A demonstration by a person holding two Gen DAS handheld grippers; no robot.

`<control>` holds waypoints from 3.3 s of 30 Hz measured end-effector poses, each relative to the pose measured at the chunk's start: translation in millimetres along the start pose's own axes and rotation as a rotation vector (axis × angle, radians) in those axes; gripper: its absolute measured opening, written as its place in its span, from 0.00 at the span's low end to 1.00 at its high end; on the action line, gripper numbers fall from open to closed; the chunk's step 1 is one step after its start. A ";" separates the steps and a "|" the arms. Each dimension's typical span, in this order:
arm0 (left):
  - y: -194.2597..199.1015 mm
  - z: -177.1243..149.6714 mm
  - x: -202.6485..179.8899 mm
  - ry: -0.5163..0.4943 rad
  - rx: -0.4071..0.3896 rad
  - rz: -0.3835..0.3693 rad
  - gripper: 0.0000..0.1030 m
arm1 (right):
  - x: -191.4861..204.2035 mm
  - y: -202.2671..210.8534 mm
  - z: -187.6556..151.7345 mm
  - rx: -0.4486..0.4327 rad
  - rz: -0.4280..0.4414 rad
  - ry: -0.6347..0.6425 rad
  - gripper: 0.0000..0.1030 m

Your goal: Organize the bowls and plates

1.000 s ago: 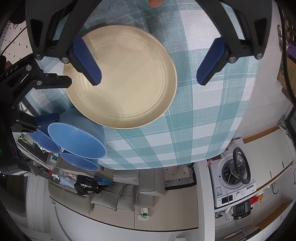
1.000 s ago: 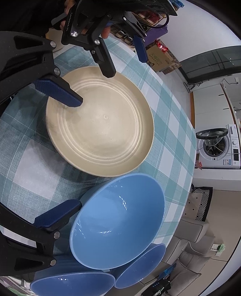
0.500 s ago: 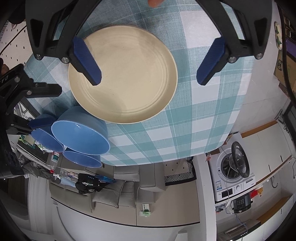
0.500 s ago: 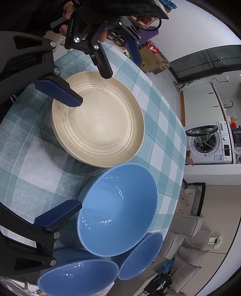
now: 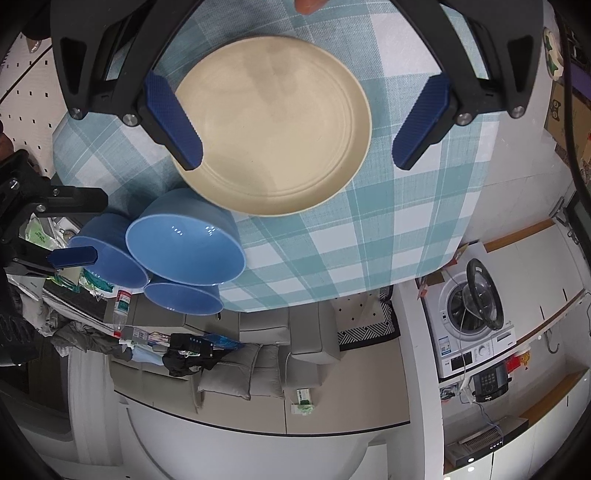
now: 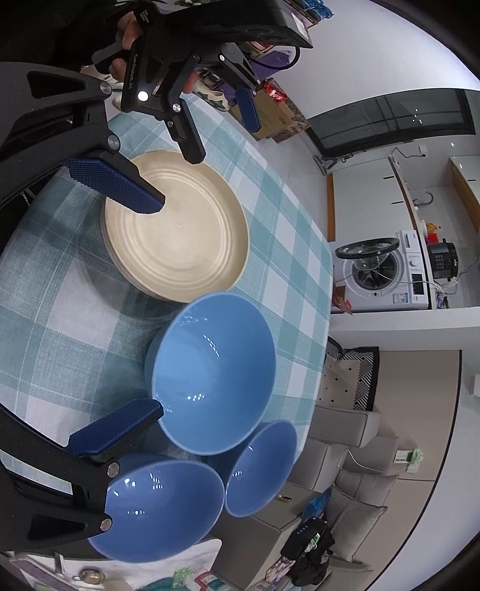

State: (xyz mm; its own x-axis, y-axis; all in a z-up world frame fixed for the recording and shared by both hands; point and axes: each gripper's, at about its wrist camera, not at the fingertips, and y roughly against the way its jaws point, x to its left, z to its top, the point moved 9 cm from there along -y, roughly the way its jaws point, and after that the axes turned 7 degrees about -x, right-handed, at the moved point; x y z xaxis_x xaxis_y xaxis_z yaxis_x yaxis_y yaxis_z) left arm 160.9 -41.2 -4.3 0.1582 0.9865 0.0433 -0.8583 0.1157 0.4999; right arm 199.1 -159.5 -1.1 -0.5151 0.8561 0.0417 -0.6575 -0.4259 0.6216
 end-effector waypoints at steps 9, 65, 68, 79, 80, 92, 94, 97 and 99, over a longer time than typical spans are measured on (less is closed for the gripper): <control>-1.9 27.5 -22.6 -0.029 -0.034 -0.023 1.00 | -38.1 34.3 9.9 -0.061 -0.059 -0.055 0.99; -110.1 130.1 -83.5 -0.052 -0.024 -0.135 1.00 | -171.2 33.6 63.9 -0.053 -0.221 -0.169 0.99; -115.3 132.2 -83.5 -0.055 -0.017 -0.135 1.00 | -176.2 29.5 66.0 -0.051 -0.225 -0.171 0.99; -148.3 129.7 -93.6 -0.063 0.035 -0.145 1.00 | -206.9 5.5 65.2 -0.021 -0.232 -0.214 0.99; -152.1 129.6 -95.5 -0.064 0.042 -0.147 1.00 | -210.3 3.6 64.8 -0.018 -0.235 -0.220 0.99; -183.5 133.4 -113.9 -0.082 0.086 -0.175 1.00 | -237.9 -18.3 65.1 0.013 -0.217 -0.281 0.99; -186.5 134.4 -115.5 -0.081 0.089 -0.180 1.00 | -239.0 -21.5 65.8 0.016 -0.215 -0.280 0.99; -190.8 136.3 -116.3 -0.081 0.095 -0.177 1.00 | -240.8 -26.7 67.4 0.019 -0.213 -0.286 0.99; -194.3 136.8 -116.1 -0.080 0.100 -0.174 1.00 | -241.9 -30.1 67.9 0.023 -0.210 -0.291 0.99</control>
State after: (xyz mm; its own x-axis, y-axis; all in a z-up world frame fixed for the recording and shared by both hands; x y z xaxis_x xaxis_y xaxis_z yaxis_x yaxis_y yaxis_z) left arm 376.1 -194.1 11.9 0.3415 0.9398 0.0155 -0.7626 0.2674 0.5891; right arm 380.8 -334.0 23.3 -0.1904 0.9730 0.1302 -0.7183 -0.2285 0.6572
